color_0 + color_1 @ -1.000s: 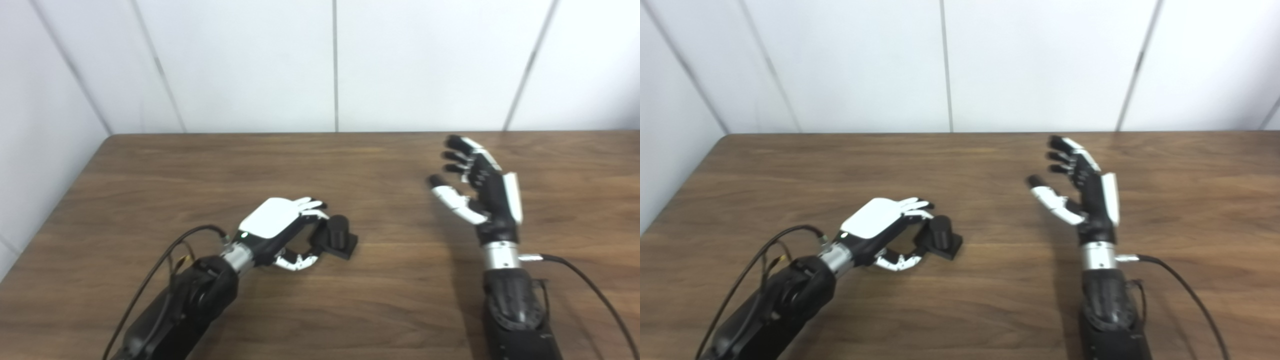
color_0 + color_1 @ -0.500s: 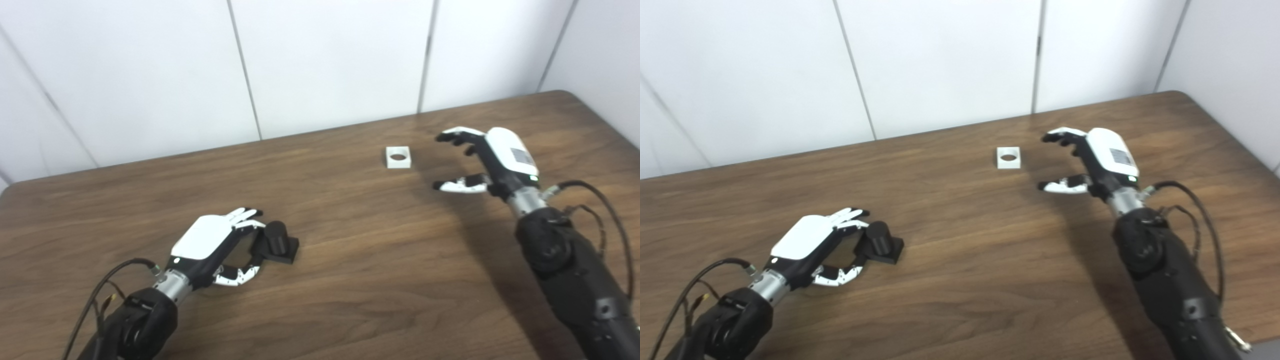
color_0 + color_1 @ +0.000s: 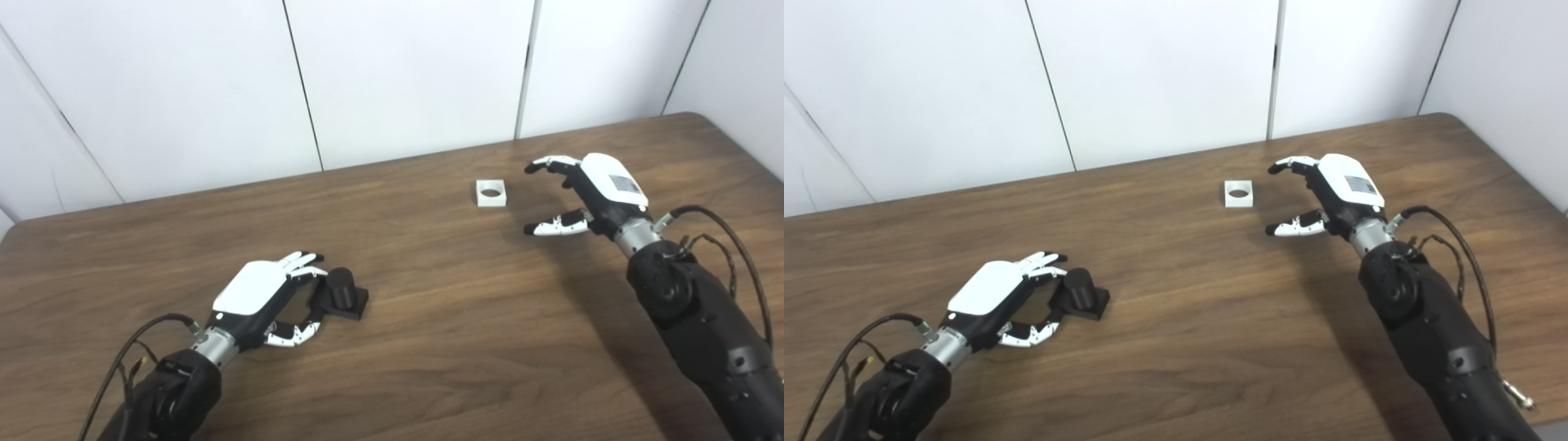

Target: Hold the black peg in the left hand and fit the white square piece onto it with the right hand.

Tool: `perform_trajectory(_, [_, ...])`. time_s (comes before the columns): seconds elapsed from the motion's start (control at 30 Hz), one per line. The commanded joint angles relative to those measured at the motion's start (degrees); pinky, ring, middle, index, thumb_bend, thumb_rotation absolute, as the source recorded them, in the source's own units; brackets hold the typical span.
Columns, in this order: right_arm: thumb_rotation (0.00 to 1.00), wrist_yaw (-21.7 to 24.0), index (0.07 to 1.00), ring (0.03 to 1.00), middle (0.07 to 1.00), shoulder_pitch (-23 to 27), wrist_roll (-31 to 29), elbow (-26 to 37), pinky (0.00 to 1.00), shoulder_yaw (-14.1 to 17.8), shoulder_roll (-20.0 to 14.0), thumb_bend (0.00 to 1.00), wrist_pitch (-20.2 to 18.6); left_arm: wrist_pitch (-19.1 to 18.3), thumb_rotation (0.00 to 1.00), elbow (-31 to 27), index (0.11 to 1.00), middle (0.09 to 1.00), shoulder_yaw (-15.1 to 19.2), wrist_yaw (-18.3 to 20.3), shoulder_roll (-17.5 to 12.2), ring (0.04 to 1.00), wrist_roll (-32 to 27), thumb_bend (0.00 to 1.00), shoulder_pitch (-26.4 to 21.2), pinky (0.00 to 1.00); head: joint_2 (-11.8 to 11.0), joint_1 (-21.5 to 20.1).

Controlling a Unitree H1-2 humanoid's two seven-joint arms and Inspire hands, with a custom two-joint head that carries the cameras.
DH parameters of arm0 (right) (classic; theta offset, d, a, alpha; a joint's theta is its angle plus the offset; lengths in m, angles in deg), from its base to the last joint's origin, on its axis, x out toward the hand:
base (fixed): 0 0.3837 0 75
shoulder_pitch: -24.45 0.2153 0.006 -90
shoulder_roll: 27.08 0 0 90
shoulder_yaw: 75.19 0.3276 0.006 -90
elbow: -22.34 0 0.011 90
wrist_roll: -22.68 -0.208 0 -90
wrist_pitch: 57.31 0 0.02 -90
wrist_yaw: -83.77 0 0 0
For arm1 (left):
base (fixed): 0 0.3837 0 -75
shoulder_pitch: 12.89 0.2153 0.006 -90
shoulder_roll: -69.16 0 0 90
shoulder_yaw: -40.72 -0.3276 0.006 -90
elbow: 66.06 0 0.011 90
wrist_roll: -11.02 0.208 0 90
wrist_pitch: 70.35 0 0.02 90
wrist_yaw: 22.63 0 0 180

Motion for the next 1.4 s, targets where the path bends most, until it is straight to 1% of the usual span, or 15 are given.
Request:
perform_trajectory(0.0, [0.30, 1.3, 0.797, 0.860, 0.877, 5.3, 1.4, 0.1, 0.71, -1.1, -1.4, 0.79, -0.8, -1.5, 0.28, 4.2, 0.745, 0.935, -1.2, 3.4, -1.7, 0.953, 2.1, 0.76, 1.7, 0.86, -0.1, -0.2])
perform_trajectory(0.07, [0.33, 1.9, 0.809, 0.872, 0.889, 7.1, 2.6, -1.6, 0.72, -2.5, -1.5, 0.80, -1.2, -1.2, 0.29, 4.3, 0.743, 0.934, -1.3, 3.3, -1.8, 0.952, 2.1, 0.76, 1.8, 0.86, -0.2, -0.2])
perform_trajectory(0.1, [0.37, 2.1, 0.818, 0.885, 0.900, 8.1, 3.0, -2.6, 0.73, -3.1, -1.4, 0.82, -1.5, -1.0, 0.29, 4.4, 0.740, 0.934, -1.4, 3.1, -1.8, 0.951, 2.3, 0.76, 1.8, 0.86, -0.2, -0.2])
perform_trajectory(0.27, [0.40, 3.0, 0.829, 0.911, 0.918, 12.1, 4.2, -6.9, 0.78, -5.5, -1.3, 0.85, -1.8, 0.0, 0.29, 5.1, 0.736, 0.935, -1.5, 2.6, -1.9, 0.952, 2.5, 0.76, 1.8, 0.85, -0.4, -0.2])
perform_trajectory(0.43, [0.42, 2.4, 0.831, 0.916, 0.921, 15.1, 4.6, -10.9, 0.81, -7.1, -0.8, 0.86, -1.7, 0.0, 0.30, 5.3, 0.737, 0.935, -1.6, 2.4, -2.0, 0.952, 2.5, 0.76, 1.7, 0.85, -0.5, -0.3])
perform_trajectory(0.73, [0.40, 2.9, 0.835, 0.919, 0.922, 19.1, 4.4, -16.5, 0.87, -9.5, -0.2, 0.85, -1.7, -0.1, 0.30, 4.9, 0.739, 0.937, -1.4, 2.5, -2.2, 0.955, 2.4, 0.76, 1.8, 0.86, -0.6, -0.1])
perform_trajectory(0.83, [0.40, 2.5, 0.832, 0.914, 0.919, 20.1, 4.6, -18.3, 0.86, -10.5, -0.3, 0.85, -0.9, 0.0, 0.30, 5.0, 0.738, 0.933, -1.3, 2.3, -2.3, 0.950, 2.4, 0.76, 1.8, 0.85, -0.5, 0.0])
perform_trajectory(1.1, [0.41, 3.3, 0.831, 0.925, 0.926, 24.5, 5.7, -24.9, 0.88, -14.7, -1.1, 0.84, 0.6, -0.1, 0.31, 4.5, 0.745, 0.932, -1.0, 2.4, -2.9, 0.949, 2.4, 0.76, 2.0, 0.85, -0.4, 0.3])
perform_trajectory(1.2, [0.41, 3.8, 0.823, 0.934, 0.925, 25.8, 6.2, -26.5, 0.89, -16.2, -1.2, 0.84, 0.8, -0.2, 0.31, 4.2, 0.743, 0.929, -0.9, 2.4, -3.1, 0.946, 2.3, 0.76, 2.2, 0.85, -0.3, 0.5])
perform_trajectory(1.37, [0.41, 4.3, 0.788, 0.940, 0.924, 27.4, 6.5, -28.5, 0.91, -17.8, -1.2, 0.83, 1.6, -0.5, 0.31, 3.6, 0.745, 0.934, -0.7, 2.8, -3.4, 0.952, 2.1, 0.76, 2.5, 0.86, -0.1, 0.7])
